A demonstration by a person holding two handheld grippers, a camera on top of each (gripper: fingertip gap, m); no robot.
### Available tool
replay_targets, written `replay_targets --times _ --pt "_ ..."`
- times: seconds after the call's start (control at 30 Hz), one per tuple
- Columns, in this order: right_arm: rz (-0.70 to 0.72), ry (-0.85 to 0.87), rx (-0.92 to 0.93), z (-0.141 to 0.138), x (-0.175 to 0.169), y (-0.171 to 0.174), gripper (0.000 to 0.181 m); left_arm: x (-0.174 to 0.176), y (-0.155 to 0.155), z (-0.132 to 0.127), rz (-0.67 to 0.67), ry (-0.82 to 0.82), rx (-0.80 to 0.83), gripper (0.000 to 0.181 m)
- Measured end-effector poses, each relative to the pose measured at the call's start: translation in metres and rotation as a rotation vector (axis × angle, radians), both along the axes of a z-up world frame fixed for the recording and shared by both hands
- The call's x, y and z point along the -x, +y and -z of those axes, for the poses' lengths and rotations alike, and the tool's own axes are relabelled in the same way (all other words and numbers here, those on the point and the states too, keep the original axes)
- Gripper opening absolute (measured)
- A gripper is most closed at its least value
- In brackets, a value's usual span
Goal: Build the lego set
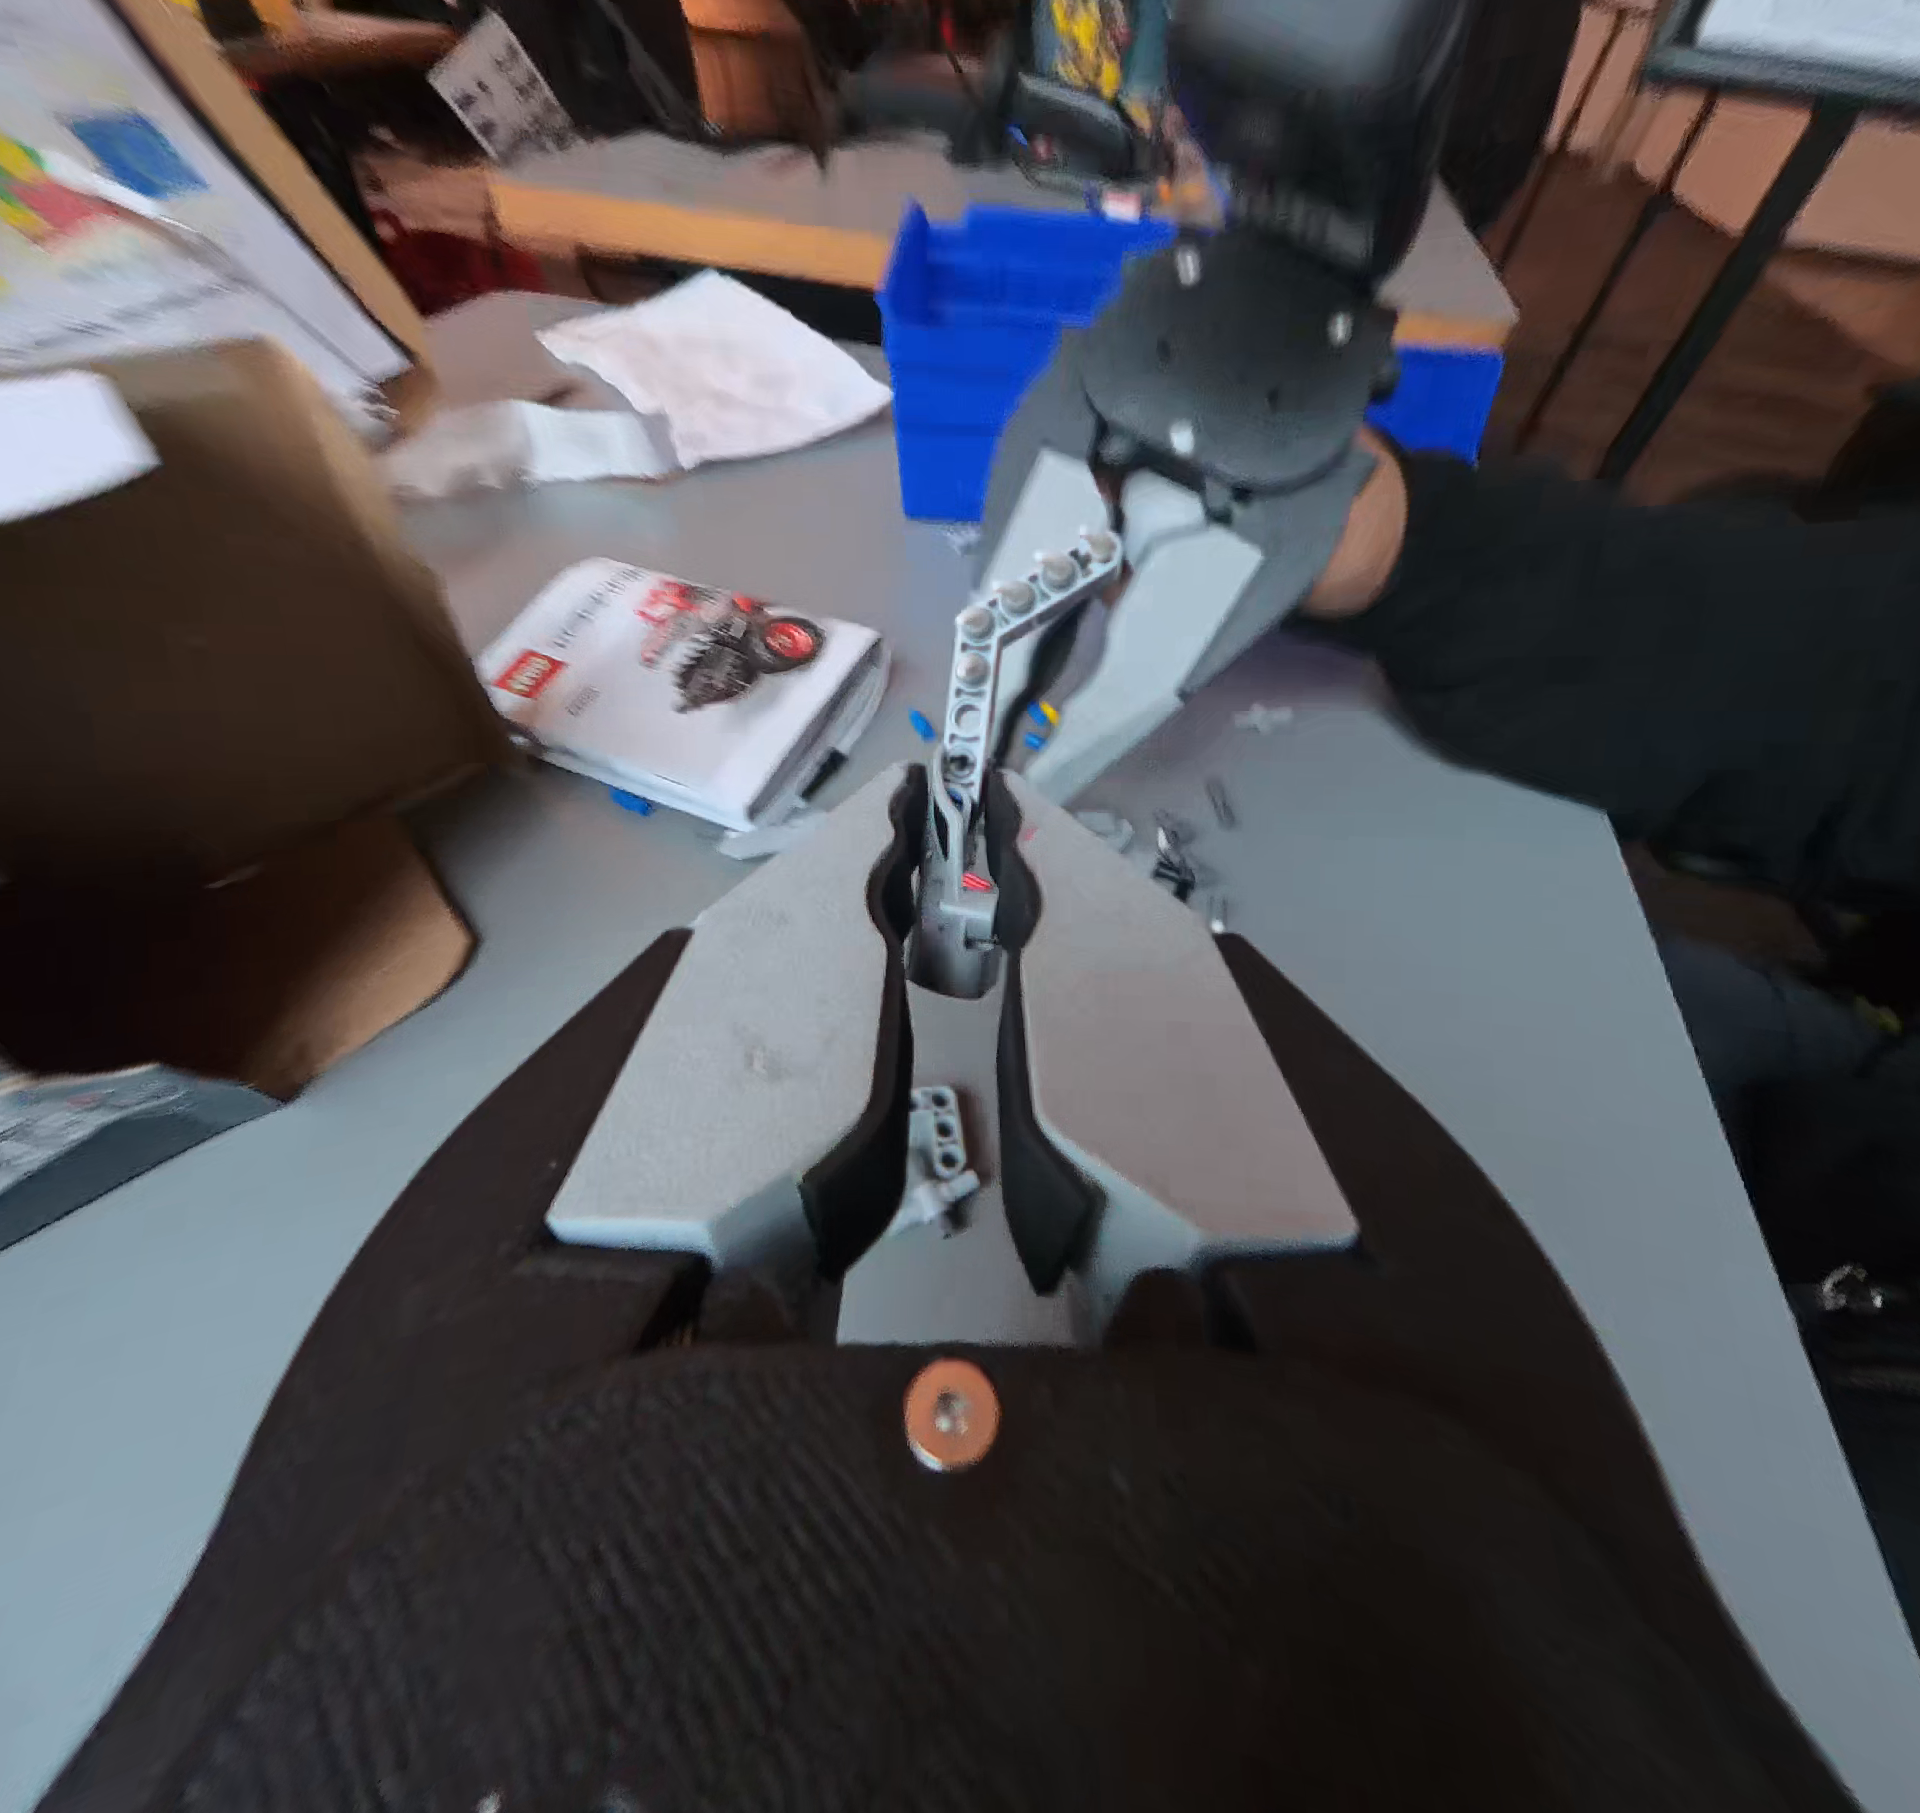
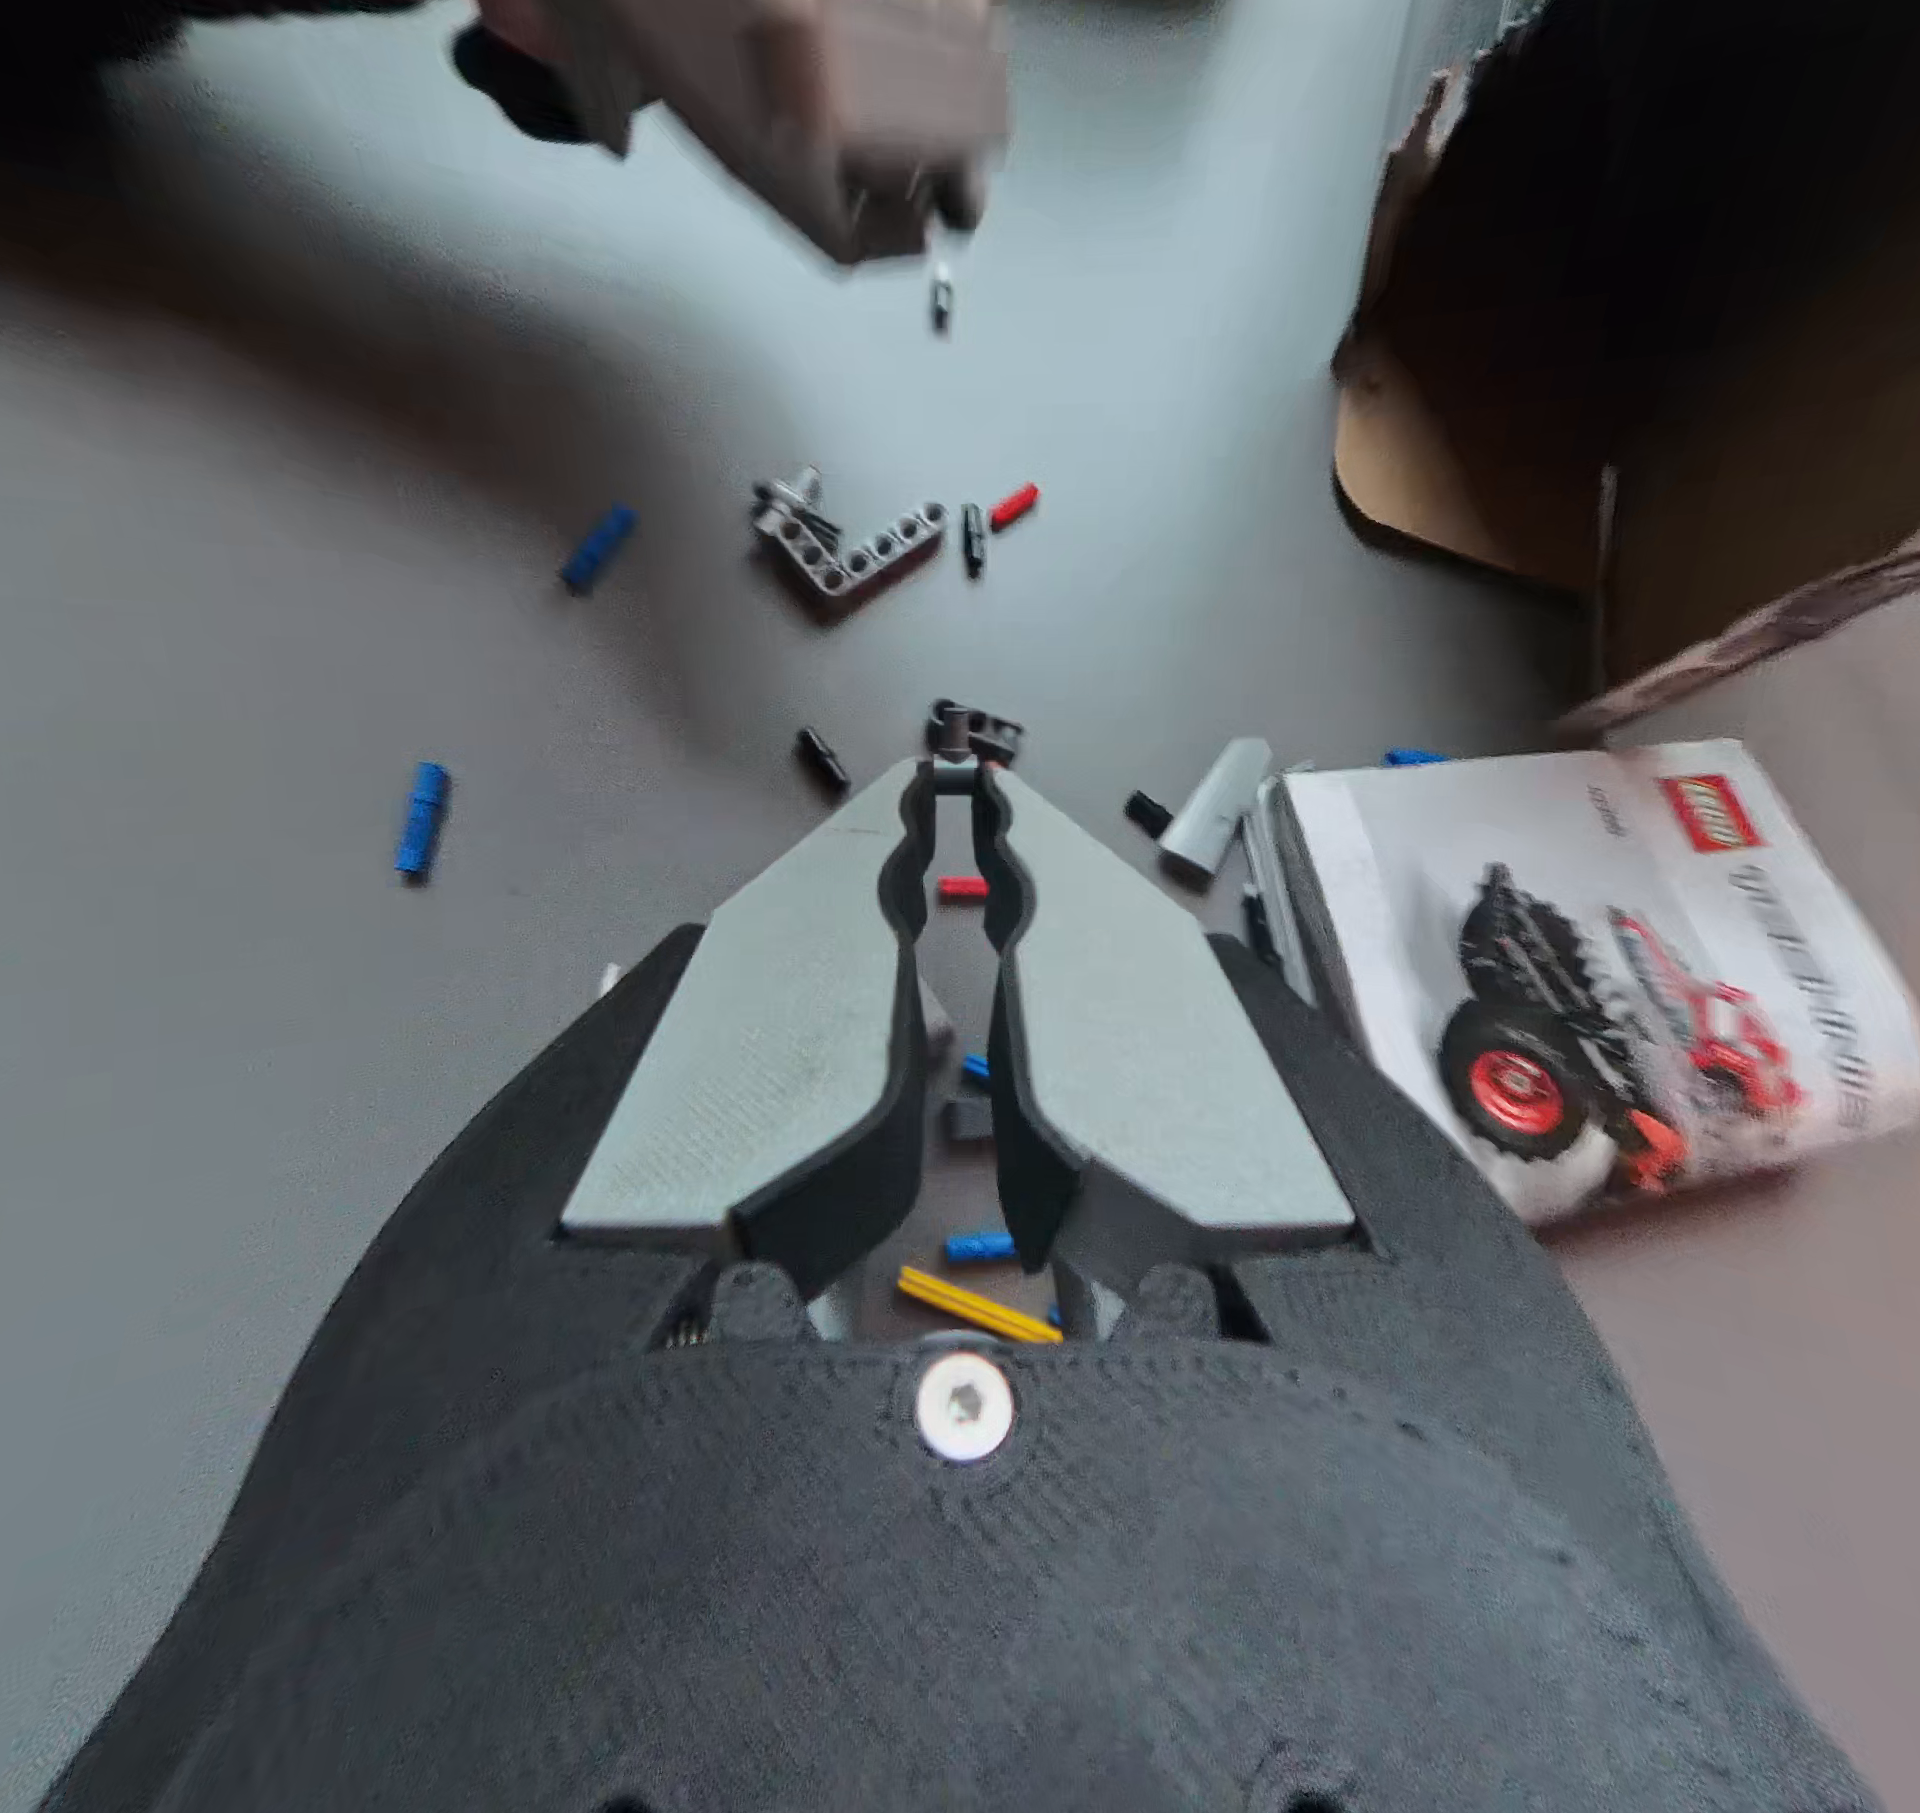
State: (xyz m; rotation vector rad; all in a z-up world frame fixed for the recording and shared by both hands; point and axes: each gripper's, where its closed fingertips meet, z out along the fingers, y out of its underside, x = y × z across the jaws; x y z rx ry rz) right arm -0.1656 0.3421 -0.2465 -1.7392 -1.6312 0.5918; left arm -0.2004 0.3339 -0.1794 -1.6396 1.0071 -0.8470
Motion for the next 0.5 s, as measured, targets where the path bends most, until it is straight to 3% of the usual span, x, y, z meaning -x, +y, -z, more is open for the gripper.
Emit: replay_targets --times 0.1,0.23,0.33,0.5 --pt "-0.021 0.236 0.122 -0.027 0.014 -0.005 0.004 0.017 0.01 -0.008 -0.044 -0.051 0.027 0.008" --pt "-0.043 0.408 0.198 -0.048 0.019 -0.006 0.005 -0.004 0.0 0.016 0.054 -0.03 0.178 0.009" --pt "0.004 0.42 0.239 -0.047 0.016 0.003 0.02 -0.011 -0.005 0.033 0.079 0.047 0.199 0.009" --pt "0.051 0.435 0.225 -0.049 0.006 0.013 0.021 -0.002 0.006 0.037 0.006 0.08 0.181 0.009"
